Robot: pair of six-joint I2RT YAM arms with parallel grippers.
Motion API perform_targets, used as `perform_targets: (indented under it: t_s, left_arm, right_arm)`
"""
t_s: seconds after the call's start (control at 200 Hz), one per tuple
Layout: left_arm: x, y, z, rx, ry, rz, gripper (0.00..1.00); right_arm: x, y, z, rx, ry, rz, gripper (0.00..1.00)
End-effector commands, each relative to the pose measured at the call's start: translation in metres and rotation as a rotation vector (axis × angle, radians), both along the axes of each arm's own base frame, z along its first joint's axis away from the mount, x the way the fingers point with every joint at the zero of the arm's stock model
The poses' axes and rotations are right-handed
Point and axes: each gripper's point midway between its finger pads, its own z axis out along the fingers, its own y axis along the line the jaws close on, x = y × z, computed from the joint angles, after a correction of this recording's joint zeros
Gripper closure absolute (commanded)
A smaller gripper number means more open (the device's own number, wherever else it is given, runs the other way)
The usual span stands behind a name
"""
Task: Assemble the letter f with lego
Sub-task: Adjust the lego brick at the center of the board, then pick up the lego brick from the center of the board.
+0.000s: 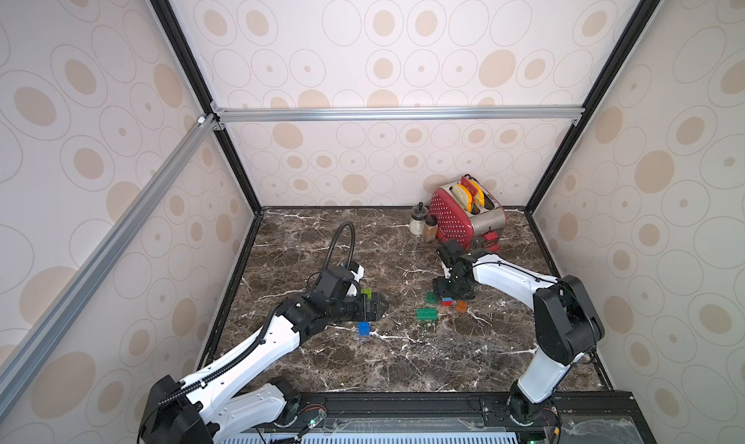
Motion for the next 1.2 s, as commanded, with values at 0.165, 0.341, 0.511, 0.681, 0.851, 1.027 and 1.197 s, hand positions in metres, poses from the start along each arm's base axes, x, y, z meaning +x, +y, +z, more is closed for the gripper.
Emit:
perform_targets:
  t_s: [0.165,0.341,0.511,0.681,0.851,1.027,1.197]
  left_arm:
    - [0.007,0.0,0.011,0.005,-0.028,0.004,0.01]
    - [0.008,0.002,0.011,0.02,-0.029,0.011,0.01]
    - [0.008,0.005,0.01,0.033,-0.029,0.018,0.01]
    - [0.007,0.008,0.007,0.049,-0.026,0.024,0.01]
    - [0.007,0.006,0.004,0.05,-0.017,0.015,0.01]
    - [0.008,0.003,0.004,0.045,-0.014,0.01,0.01]
    - [0.01,0.001,0.003,0.044,-0.006,0.007,0.01]
  right_arm:
    - [0.005,0.004,0.027,0.038,-0.063,0.03,0.18]
    - [0.007,0.005,0.051,0.061,-0.125,0.059,0.15]
    - [-0.002,-0.006,0.068,0.057,-0.16,0.077,0.13]
    - [-0.014,-0.046,0.066,0.087,-0.174,-0.034,0.13]
    - [-0.017,-0.088,0.059,0.117,-0.156,-0.175,0.13]
    - [-0.006,-0.108,0.044,0.13,-0.112,-0.245,0.13]
    - [0.003,-0.107,0.015,0.124,-0.053,-0.261,0.13]
